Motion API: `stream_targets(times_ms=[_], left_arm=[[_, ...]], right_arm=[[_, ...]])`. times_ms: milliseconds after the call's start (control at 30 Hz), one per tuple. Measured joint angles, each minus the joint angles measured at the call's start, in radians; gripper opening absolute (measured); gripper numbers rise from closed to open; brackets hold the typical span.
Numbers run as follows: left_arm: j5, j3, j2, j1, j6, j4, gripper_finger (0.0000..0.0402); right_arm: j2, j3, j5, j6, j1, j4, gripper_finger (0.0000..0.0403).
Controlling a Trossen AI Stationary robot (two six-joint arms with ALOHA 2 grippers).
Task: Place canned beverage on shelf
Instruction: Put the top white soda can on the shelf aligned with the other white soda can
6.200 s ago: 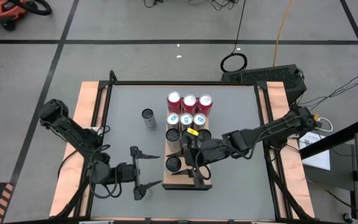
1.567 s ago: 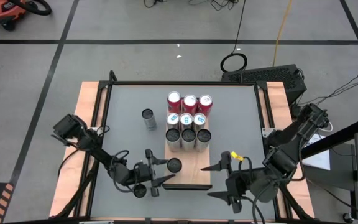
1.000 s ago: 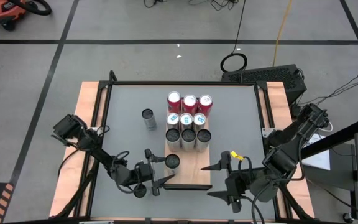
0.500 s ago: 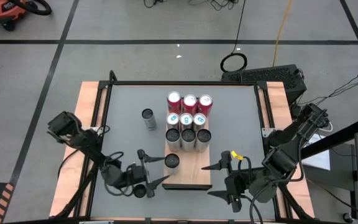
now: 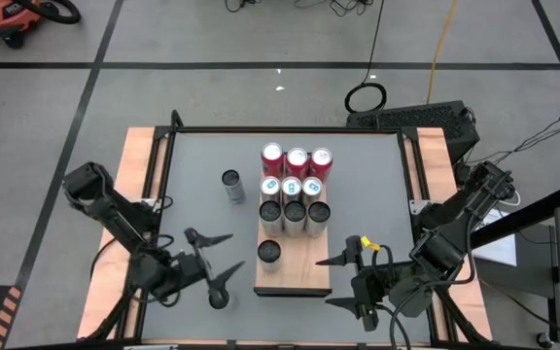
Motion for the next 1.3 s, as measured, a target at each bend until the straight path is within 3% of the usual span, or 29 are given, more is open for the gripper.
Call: stream_targets(times_ms=[133,367,400,500,600,667,867,1100,1200,1300], left_arm=[[-0.055,0.0,-0.108,-0.038,0.049,-0.123,0.0318],[-0.129,0.0,-0.256,-0.037,-0.004,-0.495,0.0287],[-0.133,0.0,-0.255,-0.036,-0.064,-0.518,0.0287],[-0.101,0.0,-0.242,-0.03,-0.236,-0.529,0.0286],[0.017,0.006,-0.251,-0.011,-0.27,-0.546,0.0286],[0.022,0.007,-0.272,-0.004,-0.266,-0.575,0.0286],[0.023,0.016,-0.465,0.073,-0.331,-0.896,0.0286],[0.26,0.016,-0.707,0.281,-0.688,-1.503,0.0286],[0.36,0.005,-0.737,0.373,-0.767,-1.651,0.0286],[0.471,0.002,-0.739,0.444,-0.794,-1.696,0.03]], right_arm=[[0.0,0.0,0.0,0.0,0.0,-0.004,0.0318],[0.0,0.0,0.0,0.02,0.0,-0.014,0.0318],[0.0,0.0,0.0,0.027,0.0,-0.019,0.0318],[0.004,0.0,0.0,0.037,0.0,-0.028,0.0318],[0.005,0.0,-0.001,0.042,0.0,-0.051,0.0318],[0.005,0.0,-0.001,0.052,0.0,-0.065,0.0318],[0.005,0.0,-0.001,0.078,0.0,-0.088,0.0318],[0.01,0.0,0.002,0.126,0.0,-0.123,0.0318],[0.03,0.0,0.025,0.133,0.004,-0.117,0.0318],[0.06,0.0,0.053,0.142,0.005,-0.117,0.0318]])
